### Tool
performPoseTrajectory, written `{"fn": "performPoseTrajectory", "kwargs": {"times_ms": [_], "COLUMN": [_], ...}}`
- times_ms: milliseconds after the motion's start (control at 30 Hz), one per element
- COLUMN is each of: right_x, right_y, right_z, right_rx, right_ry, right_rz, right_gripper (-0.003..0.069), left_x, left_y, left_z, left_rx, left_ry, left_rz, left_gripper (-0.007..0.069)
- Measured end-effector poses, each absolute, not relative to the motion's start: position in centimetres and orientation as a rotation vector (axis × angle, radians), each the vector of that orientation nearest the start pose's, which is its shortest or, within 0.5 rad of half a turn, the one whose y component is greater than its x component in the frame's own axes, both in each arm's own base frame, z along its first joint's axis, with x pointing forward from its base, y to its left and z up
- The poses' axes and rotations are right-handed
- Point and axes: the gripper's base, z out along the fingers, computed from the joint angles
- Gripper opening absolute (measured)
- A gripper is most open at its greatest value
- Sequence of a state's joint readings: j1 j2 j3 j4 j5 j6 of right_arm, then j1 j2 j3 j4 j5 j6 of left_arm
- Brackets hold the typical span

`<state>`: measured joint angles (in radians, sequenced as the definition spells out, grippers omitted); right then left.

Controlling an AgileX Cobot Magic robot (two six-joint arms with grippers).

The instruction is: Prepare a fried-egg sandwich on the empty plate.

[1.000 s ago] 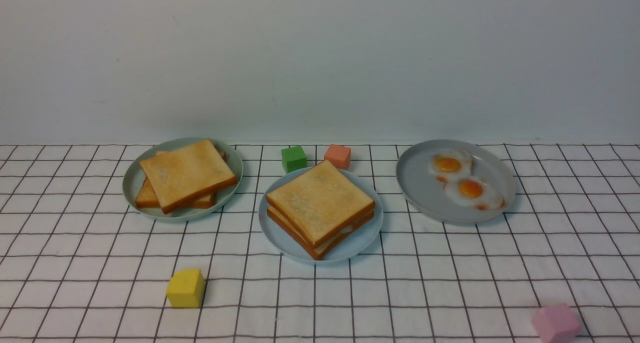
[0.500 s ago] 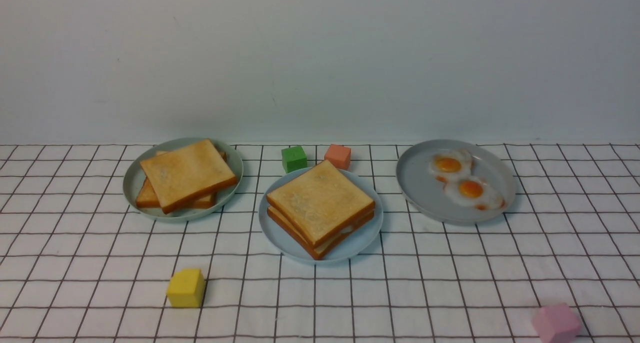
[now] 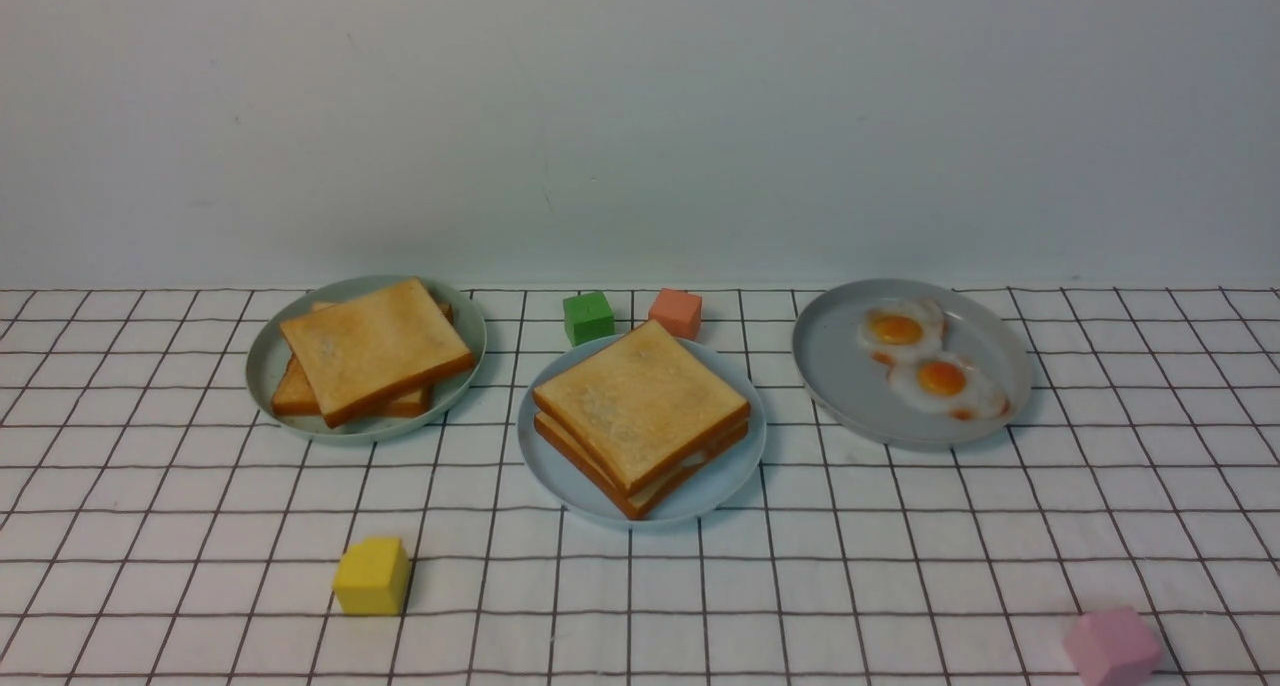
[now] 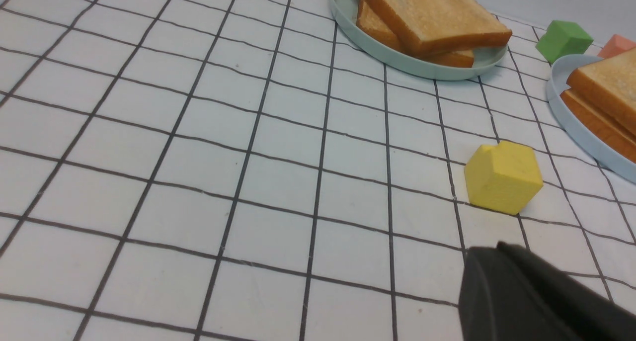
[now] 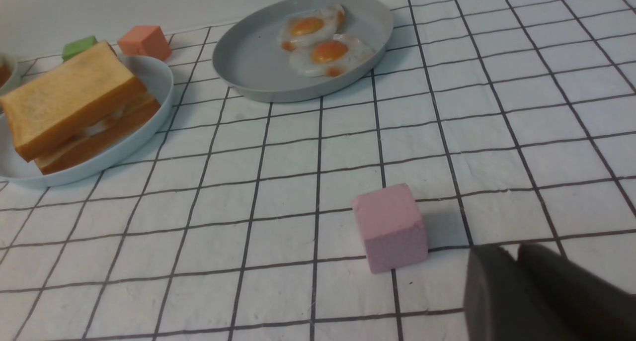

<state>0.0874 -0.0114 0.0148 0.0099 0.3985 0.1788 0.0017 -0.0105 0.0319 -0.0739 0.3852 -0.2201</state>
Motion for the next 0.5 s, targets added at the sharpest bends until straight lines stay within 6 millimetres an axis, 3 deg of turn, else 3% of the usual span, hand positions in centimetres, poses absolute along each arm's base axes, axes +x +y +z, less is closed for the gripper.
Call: {"fn": "performPoseTrajectory", "kwargs": {"times_ms": [500], "right_x": [5.15], "right_y": [0.49], "right_z": [17.31], "right_rx": [0.092], "right_ry": [1.888], "right_rz": [0.192], "right_gripper": [0.0108], "left_x": [5.23], "left_y": [-0.24], "left_z": [16.85], "left_rx": [-0.255], "left_ry": [1.878], "left_rz": [-0.222], "left_gripper": [-0.0008]}}
